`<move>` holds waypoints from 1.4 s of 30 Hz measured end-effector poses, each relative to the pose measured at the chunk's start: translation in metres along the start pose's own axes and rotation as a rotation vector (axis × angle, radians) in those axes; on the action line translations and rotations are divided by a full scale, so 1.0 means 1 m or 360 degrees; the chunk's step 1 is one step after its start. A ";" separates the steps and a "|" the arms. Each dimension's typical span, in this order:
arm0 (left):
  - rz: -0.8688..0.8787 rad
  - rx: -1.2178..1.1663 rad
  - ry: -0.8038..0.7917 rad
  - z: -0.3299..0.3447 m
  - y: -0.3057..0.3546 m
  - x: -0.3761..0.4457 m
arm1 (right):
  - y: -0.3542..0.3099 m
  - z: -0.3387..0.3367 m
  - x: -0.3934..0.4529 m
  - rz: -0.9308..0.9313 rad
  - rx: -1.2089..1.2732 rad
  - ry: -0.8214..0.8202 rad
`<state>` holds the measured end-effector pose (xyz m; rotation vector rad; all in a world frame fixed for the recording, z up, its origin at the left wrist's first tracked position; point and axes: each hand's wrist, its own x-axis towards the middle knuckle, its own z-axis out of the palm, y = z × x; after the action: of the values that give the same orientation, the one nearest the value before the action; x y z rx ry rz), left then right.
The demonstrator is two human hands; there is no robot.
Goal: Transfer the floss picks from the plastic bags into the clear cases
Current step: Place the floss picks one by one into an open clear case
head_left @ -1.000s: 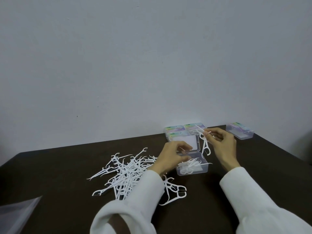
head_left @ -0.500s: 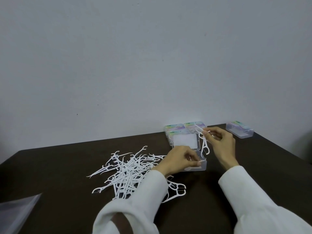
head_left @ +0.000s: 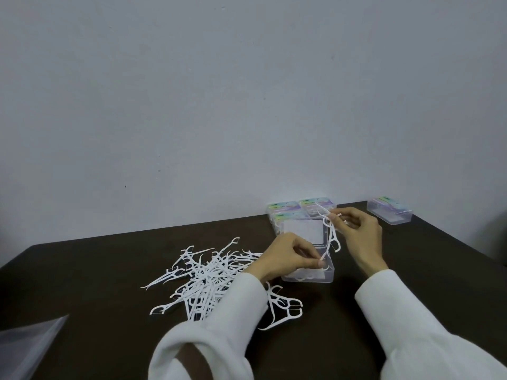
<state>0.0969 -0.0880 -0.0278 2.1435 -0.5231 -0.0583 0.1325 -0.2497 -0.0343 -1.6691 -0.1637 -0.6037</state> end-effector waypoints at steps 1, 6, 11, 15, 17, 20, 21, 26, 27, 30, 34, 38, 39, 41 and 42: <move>-0.0002 0.0015 0.0015 0.001 0.001 0.000 | 0.001 0.000 0.000 -0.0002 -0.0004 -0.0002; -0.0034 0.0095 0.0244 -0.006 0.000 0.001 | 0.000 -0.002 0.000 -0.0024 0.0036 0.0000; -0.0099 0.0800 0.0249 -0.014 0.001 0.000 | -0.004 0.001 0.000 -0.0124 0.0068 -0.0148; -0.0117 0.0825 0.0254 -0.013 0.000 -0.002 | -0.005 0.008 -0.005 -0.0177 0.0072 -0.0345; -0.0140 0.0781 0.0373 -0.017 -0.002 -0.002 | -0.006 0.010 -0.008 -0.0202 0.0010 -0.0394; -0.0247 0.0764 0.0598 -0.028 -0.007 -0.002 | -0.009 0.011 -0.011 -0.0268 -0.0183 -0.0580; -0.0288 0.0785 0.0663 -0.031 -0.010 -0.002 | -0.010 0.011 -0.011 -0.0280 -0.0257 -0.0670; -0.0385 0.0739 0.0764 -0.038 -0.014 -0.002 | -0.009 0.009 -0.011 -0.0300 -0.0551 -0.1043; -0.0394 0.0720 0.0742 -0.038 -0.014 -0.002 | -0.008 0.008 -0.011 -0.0292 -0.0559 -0.1081; -0.0429 0.0673 0.0637 -0.038 -0.015 -0.001 | -0.006 0.006 -0.011 -0.0246 -0.0568 -0.1148; -0.0460 0.0591 0.0576 -0.039 -0.016 -0.002 | -0.005 0.007 -0.012 -0.0188 -0.0555 -0.1202; -0.0446 0.0468 0.0561 -0.039 -0.019 -0.002 | -0.005 0.002 -0.008 -0.0210 -0.0697 -0.1285; -0.0439 0.0460 0.0561 -0.039 -0.019 -0.002 | -0.005 0.002 -0.007 -0.0228 -0.0731 -0.1292; -0.0429 0.0461 0.0549 -0.039 -0.020 -0.002 | -0.003 0.002 -0.006 -0.0237 -0.0766 -0.1293; -0.0424 0.0464 0.0536 -0.039 -0.020 -0.002 | -0.002 0.002 -0.006 -0.0236 -0.0783 -0.1283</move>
<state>0.1113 -0.0474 -0.0206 2.4300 -0.0489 0.2412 0.1269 -0.2461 -0.0352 -2.3242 -0.7729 -0.0339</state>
